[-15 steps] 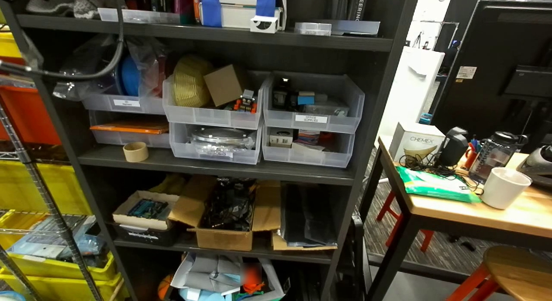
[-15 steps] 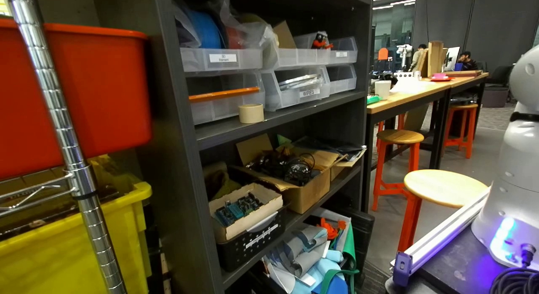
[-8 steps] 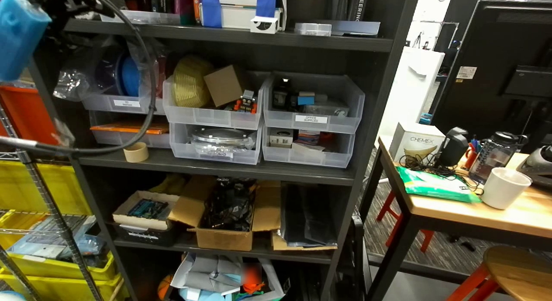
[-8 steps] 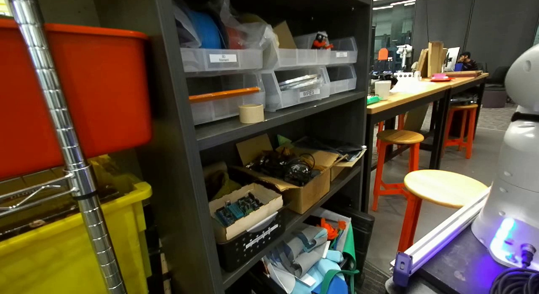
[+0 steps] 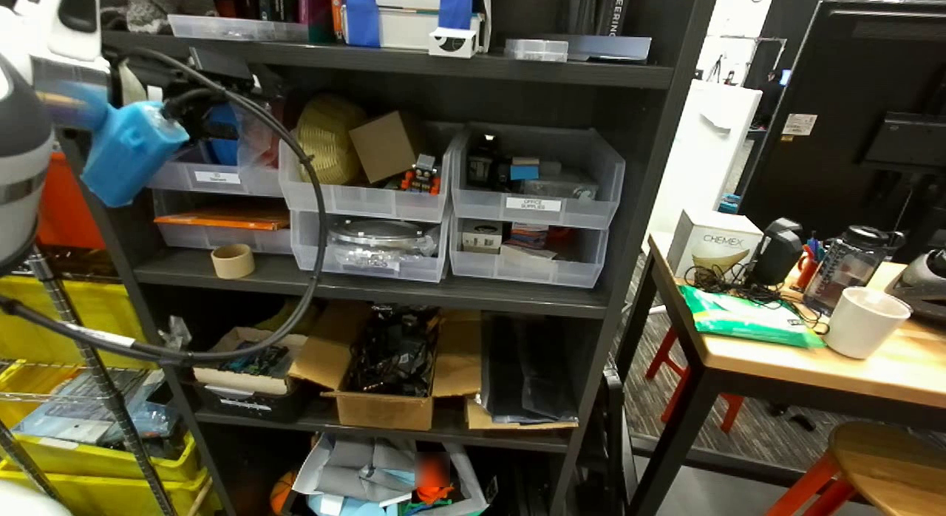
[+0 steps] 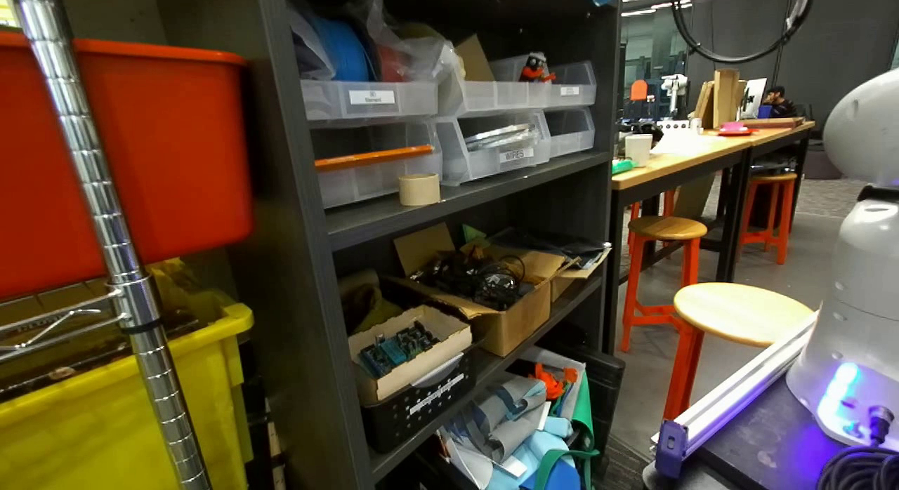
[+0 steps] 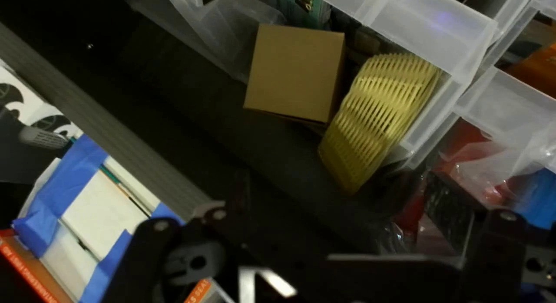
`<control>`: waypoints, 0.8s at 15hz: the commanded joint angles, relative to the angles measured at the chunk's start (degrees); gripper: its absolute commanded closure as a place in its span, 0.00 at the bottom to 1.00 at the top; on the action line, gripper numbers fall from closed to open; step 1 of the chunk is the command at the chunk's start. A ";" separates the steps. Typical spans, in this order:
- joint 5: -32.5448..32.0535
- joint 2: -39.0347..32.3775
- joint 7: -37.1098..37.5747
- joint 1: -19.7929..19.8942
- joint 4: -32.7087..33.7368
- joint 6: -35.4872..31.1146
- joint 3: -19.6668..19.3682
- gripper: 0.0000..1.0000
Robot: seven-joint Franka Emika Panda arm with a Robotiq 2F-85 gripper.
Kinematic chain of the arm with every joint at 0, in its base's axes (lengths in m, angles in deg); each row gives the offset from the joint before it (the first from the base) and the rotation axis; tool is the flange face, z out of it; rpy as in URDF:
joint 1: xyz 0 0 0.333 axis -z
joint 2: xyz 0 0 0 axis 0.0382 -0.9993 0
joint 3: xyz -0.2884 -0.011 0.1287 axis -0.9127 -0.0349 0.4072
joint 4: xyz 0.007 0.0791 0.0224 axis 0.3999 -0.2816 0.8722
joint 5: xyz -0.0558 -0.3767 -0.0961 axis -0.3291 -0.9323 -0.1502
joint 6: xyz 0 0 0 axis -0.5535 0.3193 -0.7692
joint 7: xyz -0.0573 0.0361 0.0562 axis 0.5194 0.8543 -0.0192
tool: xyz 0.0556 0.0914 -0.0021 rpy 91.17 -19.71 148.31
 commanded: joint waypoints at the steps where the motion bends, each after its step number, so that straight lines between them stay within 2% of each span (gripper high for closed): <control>1: 1.75 -0.52 -0.05 3.61 -0.89 -2.61 1.61 0.00; 8: 5.54 -3.62 -0.20 6.06 -0.15 -0.48 2.11 0.00; 12: 6.60 -3.27 1.69 9.15 -0.06 1.44 2.20 0.00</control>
